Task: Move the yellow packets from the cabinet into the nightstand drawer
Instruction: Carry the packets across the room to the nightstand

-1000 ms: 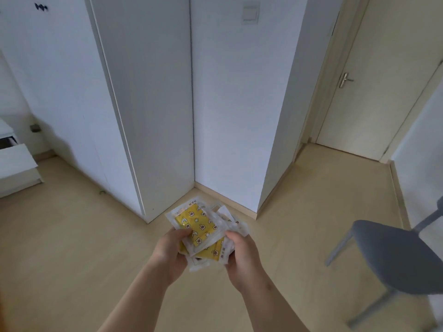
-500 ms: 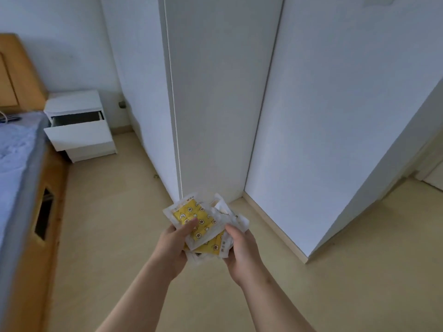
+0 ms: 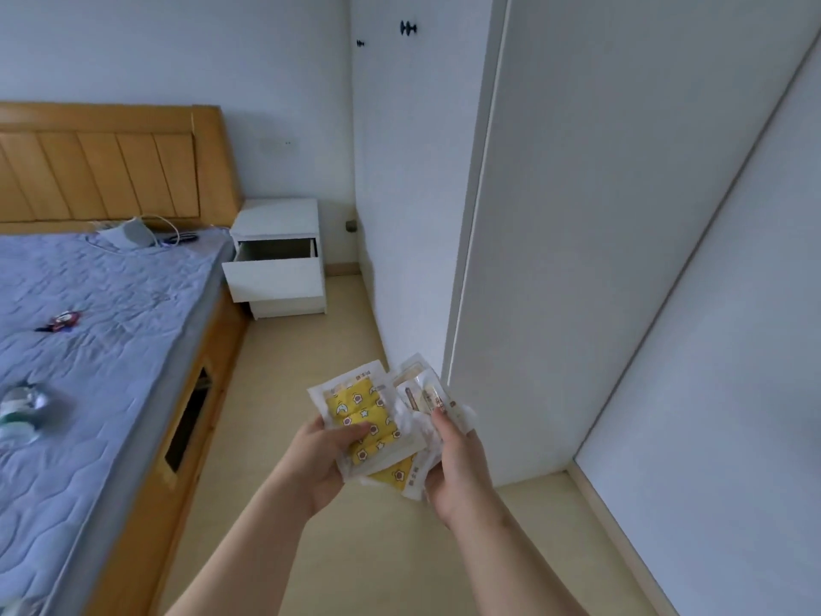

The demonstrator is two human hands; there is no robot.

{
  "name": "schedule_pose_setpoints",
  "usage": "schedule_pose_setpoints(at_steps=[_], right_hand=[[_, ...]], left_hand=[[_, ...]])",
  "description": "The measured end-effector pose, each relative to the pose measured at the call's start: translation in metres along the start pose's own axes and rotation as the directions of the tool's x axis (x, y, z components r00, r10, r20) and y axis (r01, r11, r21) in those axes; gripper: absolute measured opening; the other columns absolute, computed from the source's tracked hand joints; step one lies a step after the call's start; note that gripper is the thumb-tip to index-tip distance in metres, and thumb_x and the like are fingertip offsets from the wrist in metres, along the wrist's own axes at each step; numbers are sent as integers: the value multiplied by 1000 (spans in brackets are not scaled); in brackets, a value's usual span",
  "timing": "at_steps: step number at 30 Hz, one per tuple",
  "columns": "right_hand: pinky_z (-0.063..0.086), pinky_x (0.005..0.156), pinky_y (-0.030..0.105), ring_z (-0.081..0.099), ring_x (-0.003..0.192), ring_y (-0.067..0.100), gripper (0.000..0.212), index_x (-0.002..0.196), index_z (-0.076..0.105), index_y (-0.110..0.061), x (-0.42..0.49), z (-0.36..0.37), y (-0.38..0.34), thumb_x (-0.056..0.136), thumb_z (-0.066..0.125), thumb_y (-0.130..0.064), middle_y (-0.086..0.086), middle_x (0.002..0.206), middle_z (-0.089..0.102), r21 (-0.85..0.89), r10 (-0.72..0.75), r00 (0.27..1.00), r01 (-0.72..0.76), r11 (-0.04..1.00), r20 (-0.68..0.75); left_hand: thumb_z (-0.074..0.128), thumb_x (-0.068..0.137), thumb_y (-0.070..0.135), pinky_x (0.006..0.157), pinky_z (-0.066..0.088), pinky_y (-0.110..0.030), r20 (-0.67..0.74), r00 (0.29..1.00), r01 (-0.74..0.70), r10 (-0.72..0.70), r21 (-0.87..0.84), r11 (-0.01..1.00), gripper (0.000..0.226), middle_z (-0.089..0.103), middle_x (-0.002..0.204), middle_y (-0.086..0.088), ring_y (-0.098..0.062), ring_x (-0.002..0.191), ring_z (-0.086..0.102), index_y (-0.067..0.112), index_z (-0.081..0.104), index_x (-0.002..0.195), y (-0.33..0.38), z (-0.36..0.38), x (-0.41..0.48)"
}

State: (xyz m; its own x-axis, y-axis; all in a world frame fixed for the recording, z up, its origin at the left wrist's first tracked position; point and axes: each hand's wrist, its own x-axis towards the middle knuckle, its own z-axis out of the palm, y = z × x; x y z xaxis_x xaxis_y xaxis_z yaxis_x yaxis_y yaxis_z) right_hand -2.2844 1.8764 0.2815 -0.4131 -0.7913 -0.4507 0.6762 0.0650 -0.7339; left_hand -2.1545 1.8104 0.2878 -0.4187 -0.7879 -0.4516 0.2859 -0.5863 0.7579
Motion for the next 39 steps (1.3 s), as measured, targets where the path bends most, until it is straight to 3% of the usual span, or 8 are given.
schedule_pose_setpoints(at_steps=[6,15,19,23,27,30,35,39], right_hand=[[53,84,48,66,89,32,14,105,63,-13,91,74,10,93,55,-12,17,100,69,-112,163,981,-151,982,102],[54,71,40,65,79,23,15,107,58,-13,256,190,-22,95,53,-7,10,90,68,-116,204,970,-190,975,131],[52,68,40,61,72,21,13,107,55,-12,312,250,-34,97,50,-7,7,83,63,-74,211,971,-204,976,112],[47,78,47,59,73,21,15,112,53,-14,360,303,-32,98,47,-10,6,82,61,-25,233,964,-232,972,126],[46,82,44,59,88,26,29,128,48,-11,414,355,-19,99,44,-12,9,101,63,52,230,960,-241,969,158],[49,84,45,61,90,26,27,125,50,-12,462,407,-1,100,42,-15,9,97,65,82,259,948,-278,957,183],[55,67,38,65,95,27,33,129,52,-10,541,488,16,99,39,-17,17,114,65,162,253,920,-310,937,298],[57,62,35,66,92,25,32,127,55,-10,598,525,7,98,42,-13,15,117,64,228,193,948,-252,940,253]], left_hand=[[50,86,-15,62,59,-47,-178,982,-86,66,-111,990,30,67,102,-19,-36,91,65,8,55,104,48,-45,70],[55,85,-12,68,53,-49,-403,902,-228,154,-143,963,38,66,102,-11,-32,91,65,17,55,110,162,-57,217],[51,94,2,80,52,-51,-479,868,-243,130,-182,953,18,67,102,-9,-32,96,65,17,57,103,210,-75,268],[47,98,16,76,53,-50,-507,856,-226,103,-187,956,12,69,99,-8,-30,93,66,21,57,101,247,-100,318],[45,99,11,64,53,-45,-527,839,-257,132,-170,951,16,66,98,-6,-27,88,66,25,53,96,289,-120,377],[47,97,6,71,55,-52,-505,855,-235,117,-178,955,20,63,101,-8,-30,91,65,25,50,96,330,-137,424],[54,92,0,83,51,-59,-512,855,-186,82,-156,970,25,64,109,-15,-35,96,64,15,51,111,414,-179,500],[53,91,-2,81,51,-60,-472,879,-140,60,-137,981,28,64,109,-14,-36,95,64,14,52,114,470,-197,561]])
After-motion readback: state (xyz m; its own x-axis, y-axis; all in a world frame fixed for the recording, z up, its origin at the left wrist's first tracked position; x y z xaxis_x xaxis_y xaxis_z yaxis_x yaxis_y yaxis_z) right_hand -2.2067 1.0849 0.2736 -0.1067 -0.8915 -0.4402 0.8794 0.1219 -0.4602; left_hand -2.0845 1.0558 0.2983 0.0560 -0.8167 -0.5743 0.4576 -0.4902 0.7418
